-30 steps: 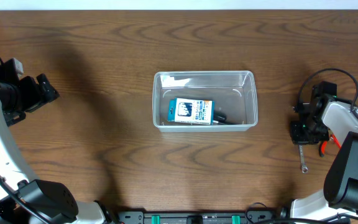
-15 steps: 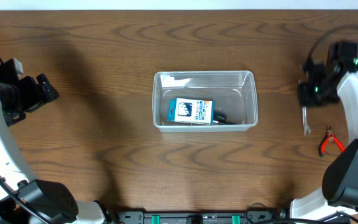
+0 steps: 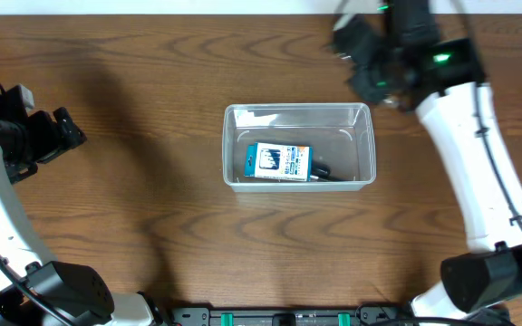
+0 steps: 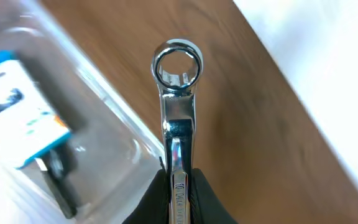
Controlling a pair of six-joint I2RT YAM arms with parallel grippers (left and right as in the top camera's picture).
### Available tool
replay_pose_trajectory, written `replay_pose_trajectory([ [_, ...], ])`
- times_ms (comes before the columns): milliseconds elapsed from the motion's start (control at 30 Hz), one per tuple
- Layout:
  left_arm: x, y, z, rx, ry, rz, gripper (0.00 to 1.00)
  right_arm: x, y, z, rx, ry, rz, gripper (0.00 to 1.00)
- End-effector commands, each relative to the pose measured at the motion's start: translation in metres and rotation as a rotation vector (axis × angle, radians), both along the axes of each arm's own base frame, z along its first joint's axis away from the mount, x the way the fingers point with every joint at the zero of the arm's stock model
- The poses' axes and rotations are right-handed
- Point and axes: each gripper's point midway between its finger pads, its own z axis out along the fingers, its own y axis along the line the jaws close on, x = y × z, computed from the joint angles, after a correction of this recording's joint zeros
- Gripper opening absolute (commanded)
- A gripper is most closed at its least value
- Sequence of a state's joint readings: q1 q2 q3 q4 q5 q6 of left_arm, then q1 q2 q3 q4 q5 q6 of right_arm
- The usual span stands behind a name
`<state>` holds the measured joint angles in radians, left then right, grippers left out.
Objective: Pack container
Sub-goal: 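Carry the wrench leftward and lower it into the container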
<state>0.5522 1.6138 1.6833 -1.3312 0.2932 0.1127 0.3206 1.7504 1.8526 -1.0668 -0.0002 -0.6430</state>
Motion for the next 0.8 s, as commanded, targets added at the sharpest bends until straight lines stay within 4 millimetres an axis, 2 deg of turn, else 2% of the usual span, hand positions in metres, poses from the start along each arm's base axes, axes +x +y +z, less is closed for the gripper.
replay_pose_trajectory([
  [0,0.0,0.0,0.001,-0.004,-0.005,-0.012,0.98,-0.007,0.033,0.0,-0.086,-0.037,0.167,0.04],
  [167,0.0,0.0,0.001,-0.004,-0.005,-0.012,0.98,-0.017,0.07,-0.025,-0.114,0.015,0.264,0.02],
  [267,0.0,0.0,0.001,-0.005,-0.005,-0.012,0.98,-0.02,0.082,-0.054,-0.142,0.086,0.294,0.01],
  [500,0.0,0.0,0.001,-0.005,-0.005,-0.012,0.98,-0.032,0.092,-0.11,-0.203,0.247,0.342,0.03],
  [633,0.0,0.0,0.001,-0.005,-0.005,-0.012,0.98,-0.043,0.092,-0.131,-0.234,0.324,0.358,0.03],
  [767,0.0,0.0,0.001,-0.005,-0.005,-0.012,0.98,-0.054,0.095,-0.138,-0.219,0.38,0.396,0.03],
])
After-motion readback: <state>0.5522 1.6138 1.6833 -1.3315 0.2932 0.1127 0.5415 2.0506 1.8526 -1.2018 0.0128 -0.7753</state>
